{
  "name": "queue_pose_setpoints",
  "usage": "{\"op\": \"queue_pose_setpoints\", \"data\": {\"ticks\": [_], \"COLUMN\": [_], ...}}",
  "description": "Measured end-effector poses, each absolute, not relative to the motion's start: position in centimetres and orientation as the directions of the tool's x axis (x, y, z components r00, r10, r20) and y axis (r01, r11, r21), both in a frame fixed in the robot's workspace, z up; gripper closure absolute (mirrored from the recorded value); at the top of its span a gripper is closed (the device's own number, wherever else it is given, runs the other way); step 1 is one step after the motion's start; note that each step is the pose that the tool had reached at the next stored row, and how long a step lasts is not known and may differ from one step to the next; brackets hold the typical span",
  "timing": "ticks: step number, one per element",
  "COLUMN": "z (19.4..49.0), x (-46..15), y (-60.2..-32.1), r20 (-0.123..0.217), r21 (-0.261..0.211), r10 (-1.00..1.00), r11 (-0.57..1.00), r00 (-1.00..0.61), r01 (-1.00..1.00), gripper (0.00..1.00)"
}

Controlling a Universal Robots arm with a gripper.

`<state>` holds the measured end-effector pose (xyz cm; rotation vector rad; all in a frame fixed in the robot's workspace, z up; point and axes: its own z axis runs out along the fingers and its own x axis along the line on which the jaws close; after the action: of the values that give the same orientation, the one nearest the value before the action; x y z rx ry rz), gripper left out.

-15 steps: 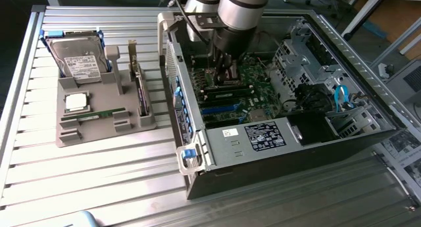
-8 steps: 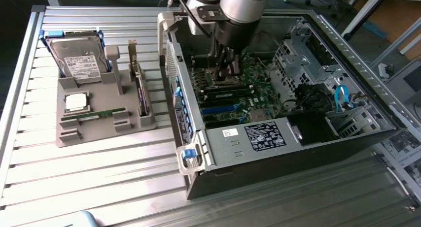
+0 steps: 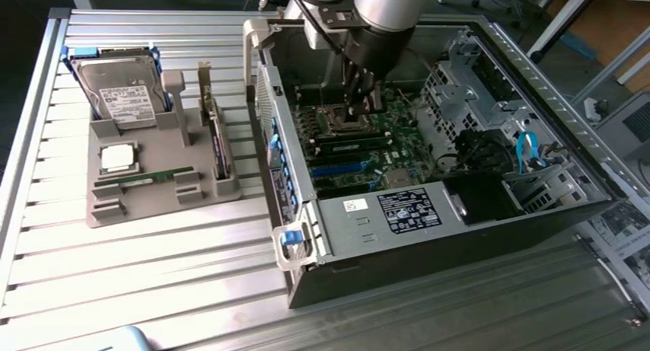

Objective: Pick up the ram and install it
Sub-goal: 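Press down the ram until it locks into place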

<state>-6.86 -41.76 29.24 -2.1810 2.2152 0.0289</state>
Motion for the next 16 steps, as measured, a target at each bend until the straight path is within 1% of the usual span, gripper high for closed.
{"op": "queue_pose_setpoints", "data": {"ticks": [16], "z": [29.3], "x": [-4.8], "y": [-41.7], "r20": [-0.036], "r21": [-0.001], "r10": [-0.999], "r11": [0.016], "r00": [-0.016], "r01": [-1.000], "gripper": [0.89]}}
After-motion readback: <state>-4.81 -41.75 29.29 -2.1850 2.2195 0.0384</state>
